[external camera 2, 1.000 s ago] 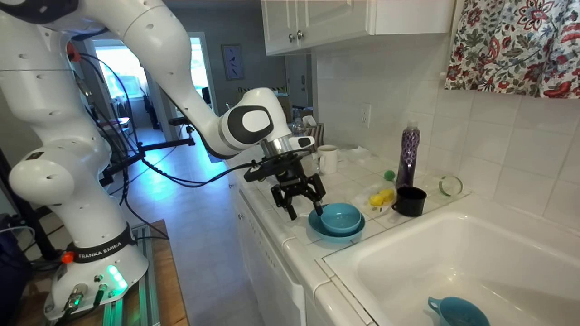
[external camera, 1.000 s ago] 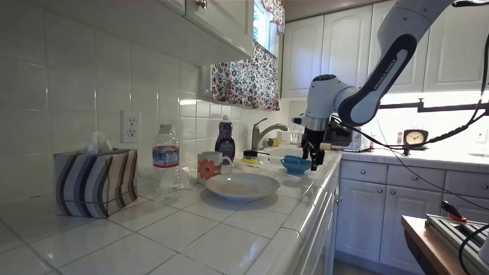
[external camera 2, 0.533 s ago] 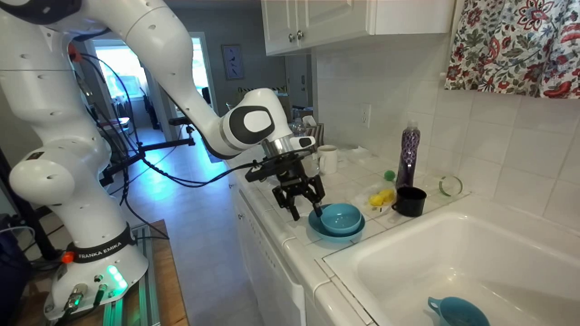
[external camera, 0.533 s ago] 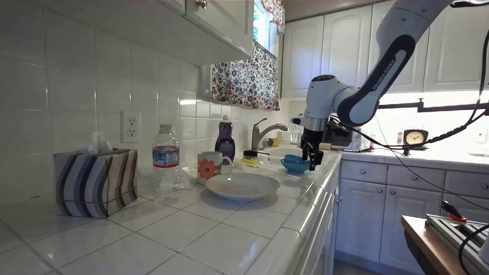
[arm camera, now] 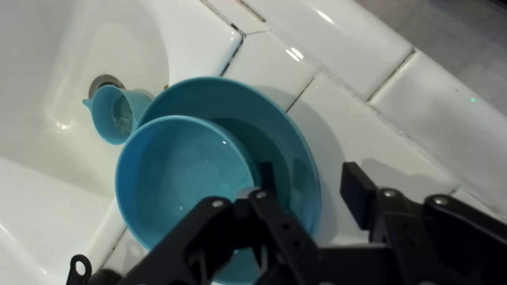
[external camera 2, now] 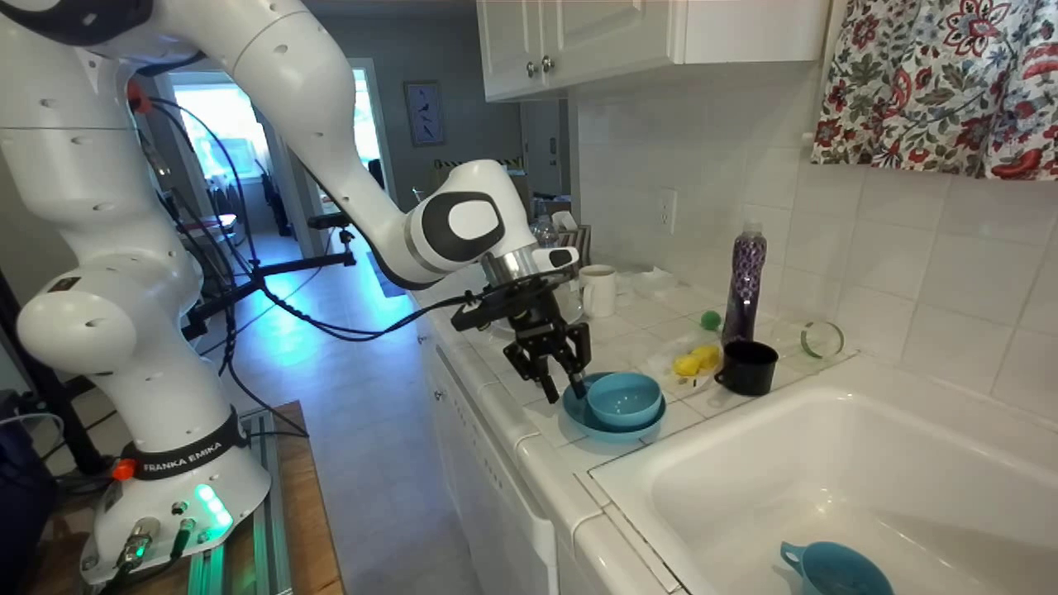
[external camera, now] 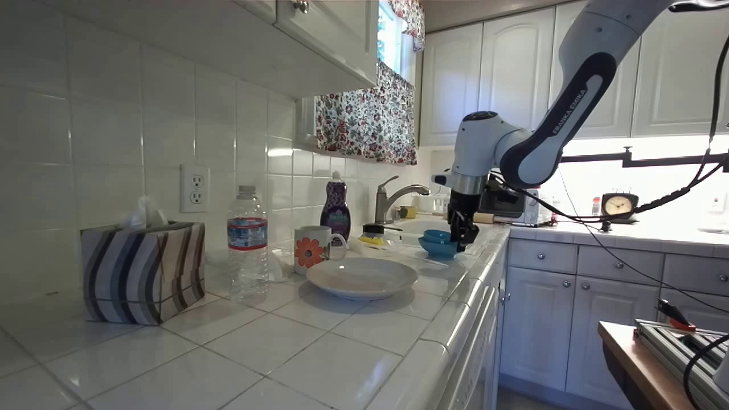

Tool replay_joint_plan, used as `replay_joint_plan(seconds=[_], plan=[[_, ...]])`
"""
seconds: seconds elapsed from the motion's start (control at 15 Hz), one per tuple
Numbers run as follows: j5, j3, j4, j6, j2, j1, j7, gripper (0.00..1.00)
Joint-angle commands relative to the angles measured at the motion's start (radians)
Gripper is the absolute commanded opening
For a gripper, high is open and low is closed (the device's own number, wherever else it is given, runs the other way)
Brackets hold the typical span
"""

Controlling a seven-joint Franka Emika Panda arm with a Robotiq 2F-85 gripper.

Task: Put the blue bowl on the white plate.

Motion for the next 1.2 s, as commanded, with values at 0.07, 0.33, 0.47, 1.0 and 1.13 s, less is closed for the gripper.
replay_joint_plan(seconds=[0.07,0.33,0.47,1.0,1.13], plan=[[0.012,0.000,0.029,-0.020,0.021,0.007,0.022,0.42],[0.032,0.001,0.035,-0.022,0.033,0.004,0.012,0.41],[0.031,-0.001,0.041,-0.020,0.042,0.002,0.011,0.37],[0.023,-0.006,0.059,-0.022,0.054,0.003,0.023,0.00],[0.014,-0.008,0.060,-0.031,0.052,0.005,0.038,0.01]])
